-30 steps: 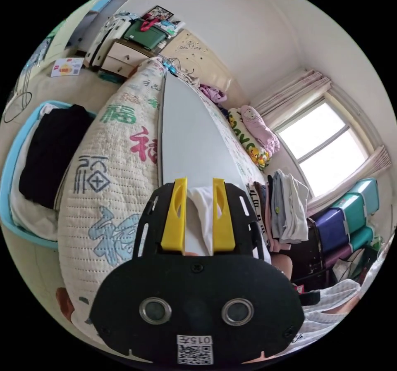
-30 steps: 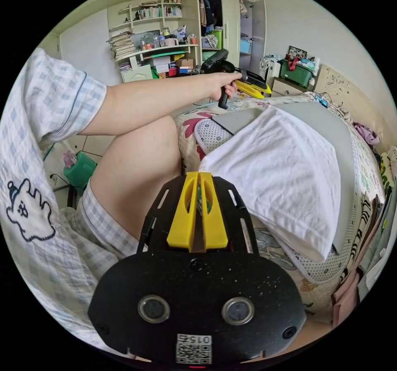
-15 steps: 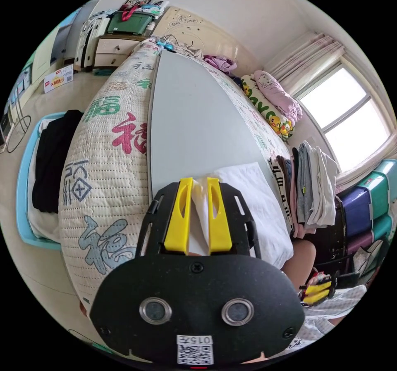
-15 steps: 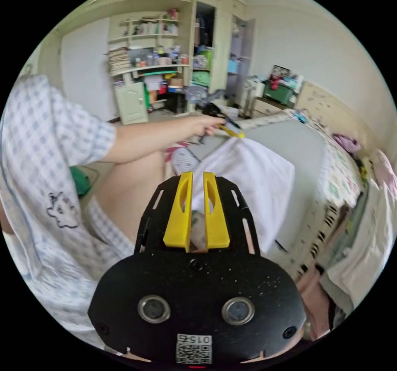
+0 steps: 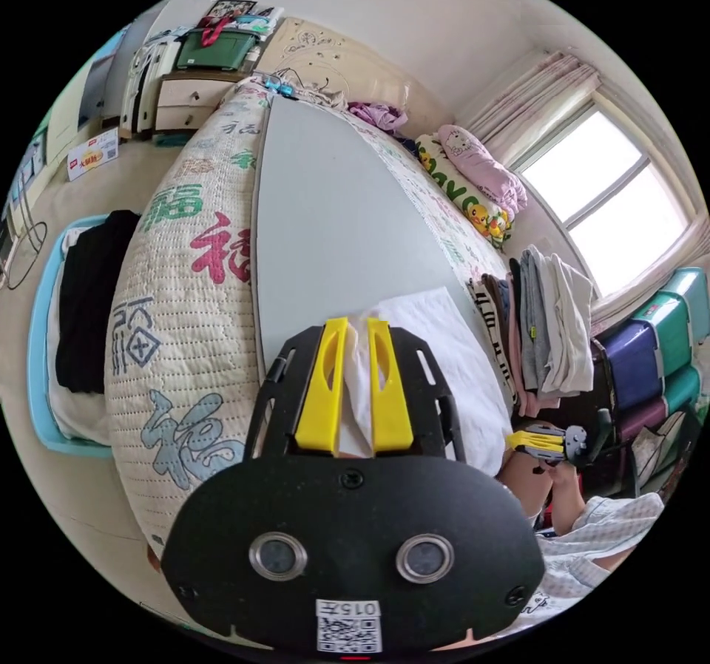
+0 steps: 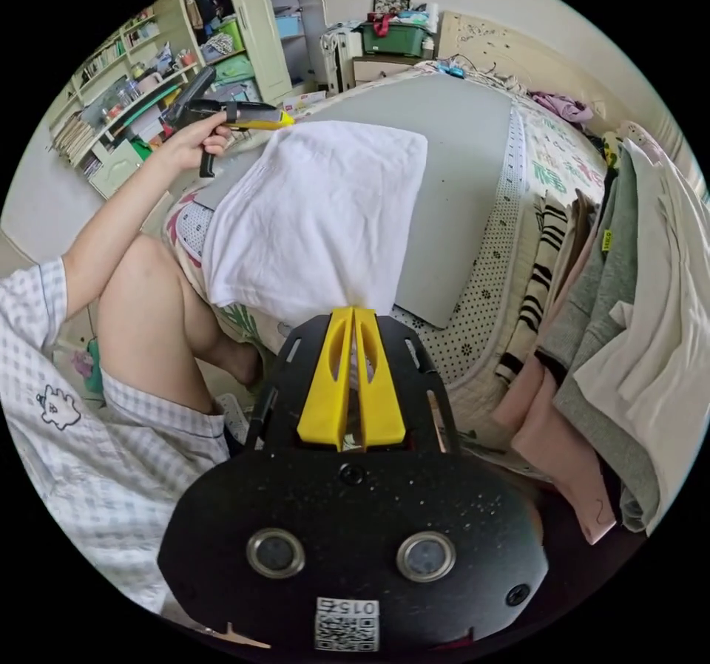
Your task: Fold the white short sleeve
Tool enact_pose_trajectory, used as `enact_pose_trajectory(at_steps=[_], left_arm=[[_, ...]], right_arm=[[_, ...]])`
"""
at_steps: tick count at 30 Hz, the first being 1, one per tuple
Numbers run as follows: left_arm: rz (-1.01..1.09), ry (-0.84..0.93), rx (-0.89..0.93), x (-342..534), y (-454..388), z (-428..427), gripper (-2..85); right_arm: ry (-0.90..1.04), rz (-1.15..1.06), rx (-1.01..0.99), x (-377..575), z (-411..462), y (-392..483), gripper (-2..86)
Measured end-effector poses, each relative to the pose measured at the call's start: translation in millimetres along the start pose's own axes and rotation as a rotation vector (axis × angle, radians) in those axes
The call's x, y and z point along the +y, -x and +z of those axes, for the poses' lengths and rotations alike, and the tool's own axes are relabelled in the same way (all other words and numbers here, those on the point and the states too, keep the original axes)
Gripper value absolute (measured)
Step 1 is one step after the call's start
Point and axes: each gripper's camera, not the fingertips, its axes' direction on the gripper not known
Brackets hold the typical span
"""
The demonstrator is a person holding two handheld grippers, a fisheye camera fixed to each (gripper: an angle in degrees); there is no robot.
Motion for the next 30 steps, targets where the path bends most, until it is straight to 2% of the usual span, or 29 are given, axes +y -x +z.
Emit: enact_pose_trajectory(at_steps=[3,6,12,18,23,26,30], left_arm=[[-0.018,-0.027,0.019,2,8,-7,6.8],[0.003,0.021,0.024,0,10,0,8.5],[0.053,0.092,-0.007,-3,6,14,11.5],[0.082,0.122,0.047,-6,5,27,10.7],[0.078,0.148,0.049,-10,6,23,11.1],[0.090,0.128,0.006,-8,4,16,12.3],[0.120,0.167,0.048,-3,0,27,11.5]], right_arm=[[-0.147,0.021,-0.013,-26,-34,-29,0.1],[-0.231,0.036,-0.021,-70,-47,-57,3.9],[-0.204,0.133,-0.159,-172,-10,-110,13.6],[-0.099,0.208,-0.165,-228,44,-143,13.5],[-0.112,0.272,-0.302,-248,49,-164,12.1],[-0.075,0.268,-0.294,-252,46,-166,11.4],[-0.052,0.243,-0.291,-255,36,-162,9.9]])
